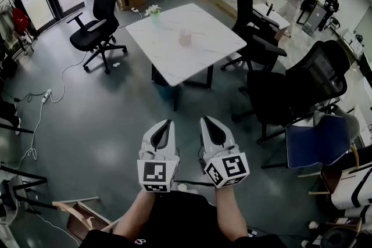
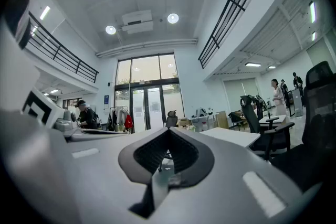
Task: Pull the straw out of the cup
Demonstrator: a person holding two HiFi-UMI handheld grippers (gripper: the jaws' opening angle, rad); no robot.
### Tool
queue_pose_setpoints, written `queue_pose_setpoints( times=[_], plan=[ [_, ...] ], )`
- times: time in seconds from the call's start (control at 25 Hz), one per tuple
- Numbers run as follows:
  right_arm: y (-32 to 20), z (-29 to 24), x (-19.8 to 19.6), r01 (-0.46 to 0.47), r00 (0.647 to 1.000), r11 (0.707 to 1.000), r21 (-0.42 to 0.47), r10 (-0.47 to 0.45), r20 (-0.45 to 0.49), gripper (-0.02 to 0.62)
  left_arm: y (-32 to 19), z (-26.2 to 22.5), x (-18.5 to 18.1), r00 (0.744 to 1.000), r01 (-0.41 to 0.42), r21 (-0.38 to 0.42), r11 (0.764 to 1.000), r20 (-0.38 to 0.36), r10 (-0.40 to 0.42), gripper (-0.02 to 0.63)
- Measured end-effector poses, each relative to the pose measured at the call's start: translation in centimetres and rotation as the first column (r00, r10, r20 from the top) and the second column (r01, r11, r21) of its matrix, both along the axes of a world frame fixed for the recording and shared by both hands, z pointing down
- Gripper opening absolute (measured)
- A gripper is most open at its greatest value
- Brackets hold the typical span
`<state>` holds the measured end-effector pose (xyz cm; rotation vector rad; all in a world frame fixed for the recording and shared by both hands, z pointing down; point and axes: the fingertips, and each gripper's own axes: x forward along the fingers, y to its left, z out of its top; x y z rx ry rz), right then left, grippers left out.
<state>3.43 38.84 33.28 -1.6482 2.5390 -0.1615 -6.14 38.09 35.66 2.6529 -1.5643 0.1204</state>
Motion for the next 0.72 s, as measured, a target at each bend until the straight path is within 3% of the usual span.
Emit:
queue_pose_setpoints(
  times=[0.36, 0.72],
  plan=[
    [-1.8, 1.1, 0.9, -0.007, 1.000, 1.000, -0.023, 0.008, 0.030, 0.002, -1.5, 1.2, 0.3, 1.000, 0.019, -0.027, 0.999, 0.003, -0.019, 0.000],
    [-9.1, 3.2, 3.7, -0.058, 0.998, 0.996, -0.062, 0.059, 0.013, 0.002, -9.5, 3.5, 1.7, 1.000, 0.014, -0.067, 0.998, -0.019, -0.015, 0.001]
  ],
)
